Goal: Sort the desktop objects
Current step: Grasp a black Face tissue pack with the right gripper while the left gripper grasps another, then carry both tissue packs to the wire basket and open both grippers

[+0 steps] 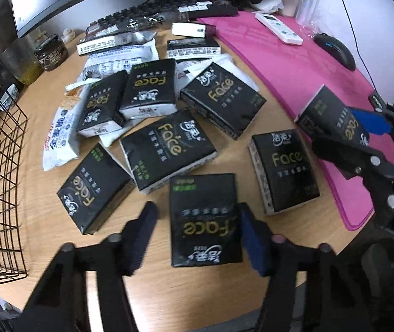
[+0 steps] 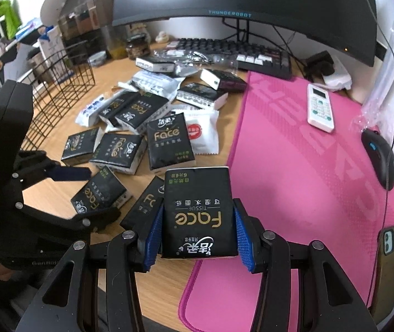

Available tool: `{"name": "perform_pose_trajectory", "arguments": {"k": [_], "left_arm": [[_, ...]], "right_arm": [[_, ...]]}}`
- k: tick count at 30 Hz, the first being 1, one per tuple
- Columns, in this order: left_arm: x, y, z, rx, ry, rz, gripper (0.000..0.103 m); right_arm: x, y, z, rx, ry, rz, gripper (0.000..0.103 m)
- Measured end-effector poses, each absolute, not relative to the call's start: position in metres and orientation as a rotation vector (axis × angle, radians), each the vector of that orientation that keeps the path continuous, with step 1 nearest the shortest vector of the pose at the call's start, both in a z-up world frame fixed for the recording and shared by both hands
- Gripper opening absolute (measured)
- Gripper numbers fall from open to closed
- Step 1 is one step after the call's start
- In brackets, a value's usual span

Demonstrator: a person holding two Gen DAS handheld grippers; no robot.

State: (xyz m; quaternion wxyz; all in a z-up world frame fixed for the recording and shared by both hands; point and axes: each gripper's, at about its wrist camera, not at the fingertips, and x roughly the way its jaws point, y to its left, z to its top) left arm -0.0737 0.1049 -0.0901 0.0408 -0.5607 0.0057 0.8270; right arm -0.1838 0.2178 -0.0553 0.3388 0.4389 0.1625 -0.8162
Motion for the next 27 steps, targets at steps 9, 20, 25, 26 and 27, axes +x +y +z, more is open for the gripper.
{"name": "perform_pose_trajectory", "arguments": {"k": [9,20,25,26,27], "left_arm": [[-0.064,0.089,-0.069,-1.67,-0.023,2.574,0.052],[-0.011,-0.027,0.043,-1.416,-0.177,2.843,0.052],[0.004,-0.102,0.052,-1.507,-0.231,3.001,0.052],[0.007,-0.116,0.05,-1.531,-0.254,3.011,0.052],[0.009,-0.13,0.047,-1.554,-0.28,3.023,0.052]], "right_arm": [[-0.177,0.212,-0.045,1.132,0.437,-2.136,0.047],[-0.137,0.117,0.037,0.892,0.438,-1.996,0.047],[-0.107,0.031,0.069,0.773,0.487,-1.855,0.047],[-0.101,0.007,0.072,0.758,0.509,-1.832,0.047],[-0.097,-0.007,0.071,0.762,0.515,-1.813,0.047]]}}
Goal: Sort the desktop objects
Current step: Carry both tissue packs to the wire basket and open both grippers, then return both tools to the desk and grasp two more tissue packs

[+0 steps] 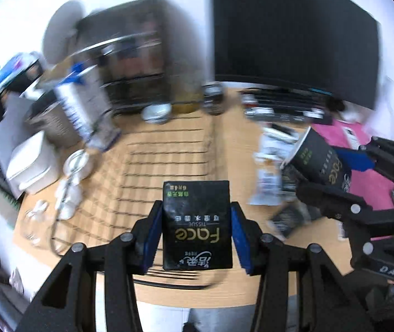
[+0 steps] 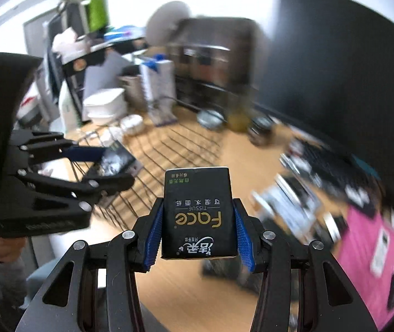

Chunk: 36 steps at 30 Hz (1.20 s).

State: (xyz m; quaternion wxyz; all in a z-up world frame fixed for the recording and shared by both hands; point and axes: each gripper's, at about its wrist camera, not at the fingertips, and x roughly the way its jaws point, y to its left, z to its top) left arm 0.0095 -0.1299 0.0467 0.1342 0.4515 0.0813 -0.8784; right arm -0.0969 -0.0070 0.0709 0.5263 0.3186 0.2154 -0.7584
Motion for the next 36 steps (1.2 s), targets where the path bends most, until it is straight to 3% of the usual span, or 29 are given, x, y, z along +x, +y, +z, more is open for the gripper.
{"name": "perform_pose_trajectory", "arguments": {"k": [8,17,20,29,36], "left_arm": [[0.015,-0.185,0.008,1.356,0.317,-2.447,0.052],[0.019,-0.21,-0.012,1.359,0.379,-2.412,0.053],[0.021,-0.211,-0.01,1.341,0.395,-2.429,0.064],[0.024,-0.194,0.005,1.32,0.382,-2.455,0.066],[0.013,-0.127,0.03,1.336,0.289,-2.602,0.066]], "right_arm": [[-0.091,-0.101,0.035,0.839,0.602,-1.728,0.047],[-0.099,-0.119,0.015,0.863,0.67,-1.746,0.048],[-0.1,-0.119,0.015,0.864,0.652,-1.741,0.054],[-0.103,-0.088,0.037,0.83,0.613,-1.794,0.057],[-0.131,-0.004,0.058,0.86,0.541,-1.893,0.057]]}}
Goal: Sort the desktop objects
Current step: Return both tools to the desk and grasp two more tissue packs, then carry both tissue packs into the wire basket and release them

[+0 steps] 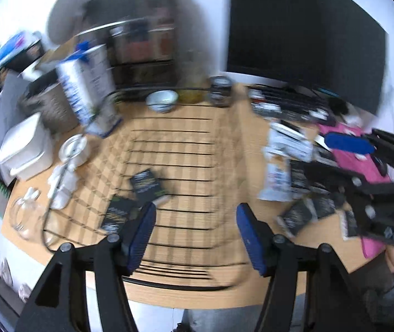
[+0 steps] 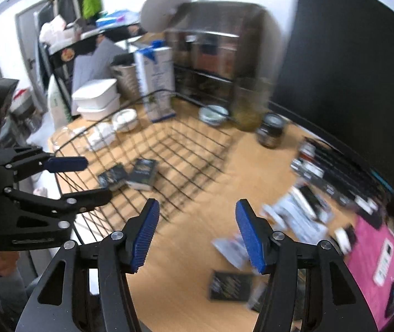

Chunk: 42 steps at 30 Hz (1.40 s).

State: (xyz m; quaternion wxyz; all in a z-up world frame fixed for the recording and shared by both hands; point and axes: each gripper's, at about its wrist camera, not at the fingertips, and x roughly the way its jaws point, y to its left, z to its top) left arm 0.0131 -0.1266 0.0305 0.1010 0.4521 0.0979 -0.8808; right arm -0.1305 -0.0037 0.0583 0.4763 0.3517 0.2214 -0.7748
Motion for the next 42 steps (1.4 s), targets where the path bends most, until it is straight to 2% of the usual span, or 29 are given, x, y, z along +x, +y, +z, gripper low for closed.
{"name": "perform_pose_trajectory", "arguments": {"k": [6,13,19,30,34,38,39,42], "left_arm": [[-0.013,-0.038,0.028,1.434,0.1,-2.737,0.069],[-0.055,0.024,-0.036,1.676,-0.164,-2.735,0.069],[-0.082,0.027,-0.068,1.763,-0.201,-2.682,0.069],[-0.096,0.026,-0.092,1.805,-0.227,-2.657,0.069],[-0.095,0.025,-0.089,1.811,-0.174,-2.675,0.058],[-0.09,0.025,-0.088,1.826,-0.152,-2.661,0.053],[-0.087,0.026,-0.087,1.834,-0.137,-2.66,0.053],[-0.081,0.027,-0.087,1.847,-0.13,-2.658,0.053]], "right_arm": [[-0.163,0.087,0.036,1.04,0.46,-2.029,0.057],[-0.185,0.167,-0.028,1.331,0.286,-2.077,0.058],[-0.186,0.188,-0.057,1.417,0.223,-2.052,0.058],[-0.186,0.178,-0.064,1.419,0.359,-2.137,0.058],[-0.19,0.182,-0.073,1.463,0.343,-2.107,0.058],[-0.189,0.184,-0.076,1.452,0.343,-2.11,0.058],[-0.189,0.184,-0.076,1.448,0.349,-2.112,0.049],[-0.188,0.183,-0.076,1.432,0.37,-2.101,0.047]]}}
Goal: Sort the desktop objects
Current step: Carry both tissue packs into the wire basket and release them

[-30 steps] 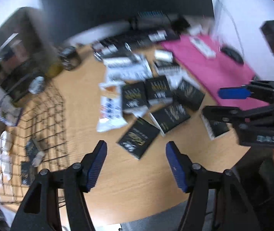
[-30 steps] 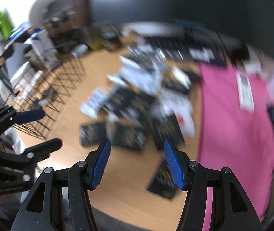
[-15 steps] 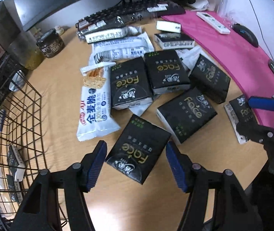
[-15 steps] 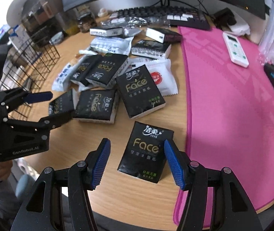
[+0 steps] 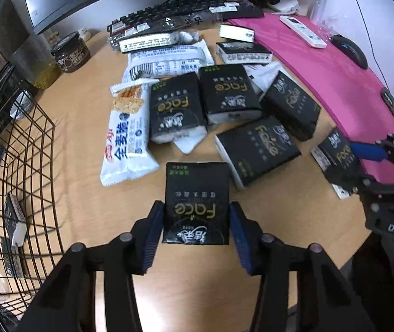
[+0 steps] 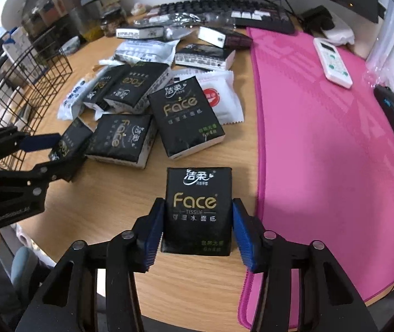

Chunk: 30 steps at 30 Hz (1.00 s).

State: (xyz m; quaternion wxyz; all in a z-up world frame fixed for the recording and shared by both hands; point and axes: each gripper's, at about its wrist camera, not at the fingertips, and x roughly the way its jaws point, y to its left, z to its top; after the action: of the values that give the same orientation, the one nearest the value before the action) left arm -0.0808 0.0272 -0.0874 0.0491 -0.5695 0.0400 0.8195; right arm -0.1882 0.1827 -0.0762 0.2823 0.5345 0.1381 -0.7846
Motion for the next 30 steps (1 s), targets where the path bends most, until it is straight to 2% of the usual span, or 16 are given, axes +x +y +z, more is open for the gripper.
{"name": "perform_pose_trajectory", "arguments": {"k": [3,6,9,21,23,26,30], "left_arm": [[-0.078,0.027,-0.087,-1.74,0.128,2.509,0.054],[-0.081,0.028,-0.088,-1.746,0.132,2.52,0.062],[-0.084,0.031,-0.087,-1.736,0.165,2.546,0.065],[-0.09,0.032,-0.091,-1.752,0.17,2.529,0.065],[-0.09,0.031,-0.09,-1.751,0.171,2.53,0.065],[-0.091,0.029,-0.09,-1.749,0.126,2.513,0.054],[-0.089,0.028,-0.09,-1.768,0.116,2.514,0.053]], "right_arm": [[-0.191,0.184,-0.073,1.411,0.399,-2.121,0.047],[-0.197,0.186,-0.071,1.412,0.387,-2.127,0.047],[-0.199,0.187,-0.073,1.411,0.367,-2.133,0.048],[-0.201,0.188,-0.073,1.401,0.391,-2.151,0.047],[-0.2,0.187,-0.073,1.399,0.39,-2.147,0.047],[-0.199,0.186,-0.073,1.395,0.392,-2.145,0.047],[-0.199,0.187,-0.072,1.395,0.381,-2.138,0.047]]}}
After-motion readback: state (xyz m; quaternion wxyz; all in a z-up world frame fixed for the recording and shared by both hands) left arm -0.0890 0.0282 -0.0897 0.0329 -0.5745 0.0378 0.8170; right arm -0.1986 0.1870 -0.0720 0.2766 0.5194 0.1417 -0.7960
